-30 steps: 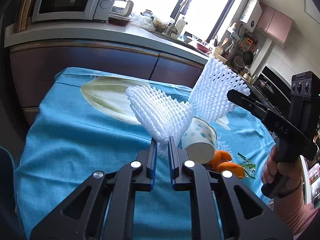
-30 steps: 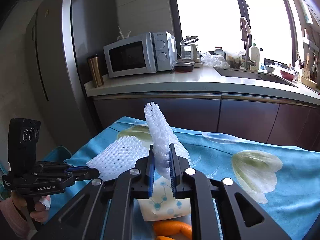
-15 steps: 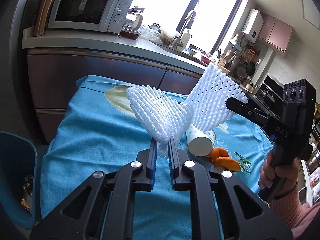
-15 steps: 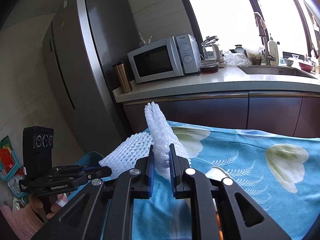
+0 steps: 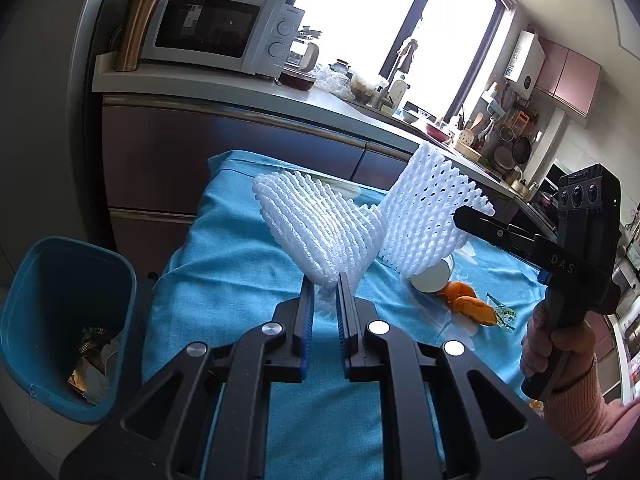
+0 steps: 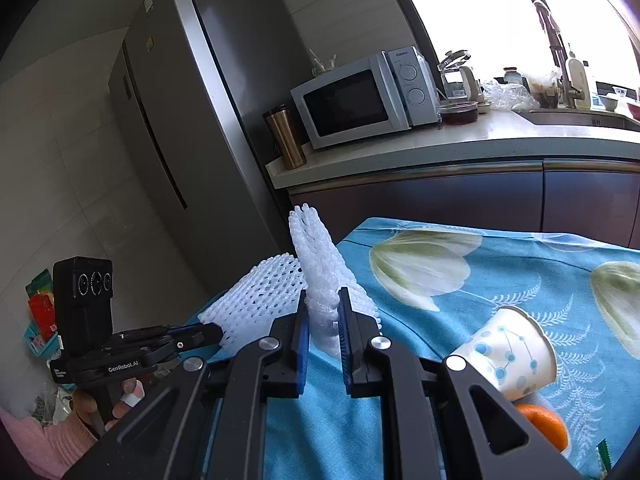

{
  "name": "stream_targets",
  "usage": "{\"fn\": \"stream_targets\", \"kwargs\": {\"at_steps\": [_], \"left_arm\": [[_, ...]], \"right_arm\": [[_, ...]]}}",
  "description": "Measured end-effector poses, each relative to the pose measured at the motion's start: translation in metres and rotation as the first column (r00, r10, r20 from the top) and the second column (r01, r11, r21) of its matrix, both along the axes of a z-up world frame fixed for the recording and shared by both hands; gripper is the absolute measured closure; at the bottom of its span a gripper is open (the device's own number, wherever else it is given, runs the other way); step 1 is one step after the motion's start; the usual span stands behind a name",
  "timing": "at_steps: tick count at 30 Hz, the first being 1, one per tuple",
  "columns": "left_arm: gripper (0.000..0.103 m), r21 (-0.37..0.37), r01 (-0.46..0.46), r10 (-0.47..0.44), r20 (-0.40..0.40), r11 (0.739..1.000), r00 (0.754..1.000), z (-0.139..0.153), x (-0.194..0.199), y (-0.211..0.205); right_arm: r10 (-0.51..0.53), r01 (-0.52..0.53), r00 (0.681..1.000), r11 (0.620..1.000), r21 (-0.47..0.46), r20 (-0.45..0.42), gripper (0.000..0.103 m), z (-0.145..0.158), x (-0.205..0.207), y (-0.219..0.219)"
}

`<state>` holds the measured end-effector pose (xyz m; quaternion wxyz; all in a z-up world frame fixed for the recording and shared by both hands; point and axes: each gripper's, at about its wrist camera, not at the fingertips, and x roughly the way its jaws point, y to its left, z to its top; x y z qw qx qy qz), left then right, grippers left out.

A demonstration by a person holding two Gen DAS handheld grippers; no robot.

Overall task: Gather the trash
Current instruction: 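Carry both white foam nets over the teal bin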

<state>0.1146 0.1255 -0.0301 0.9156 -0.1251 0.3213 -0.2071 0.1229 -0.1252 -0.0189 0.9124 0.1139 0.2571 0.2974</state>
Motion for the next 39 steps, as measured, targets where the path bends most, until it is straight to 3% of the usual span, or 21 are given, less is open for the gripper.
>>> {"fn": "stream_targets", "kwargs": {"at_steps": [21,39], "left_arm": [[0.092,0.012,-0.165,0.165,0.002,0.986,0.986,0.0,-0.038,0.078],[0.092,0.035,-0.343,0.344,-0.027,0.939,0.939,-0.012,-0.055,0.152]], "right_arm": [[0.174,-0.173,0.984,0.984,0.028,-0.03,0.091,-0.002,0.006,0.065],[0.332,-0.33,0.942,0.943,0.042,-0.048,0.091,0.001,0.019,0.134]]}}
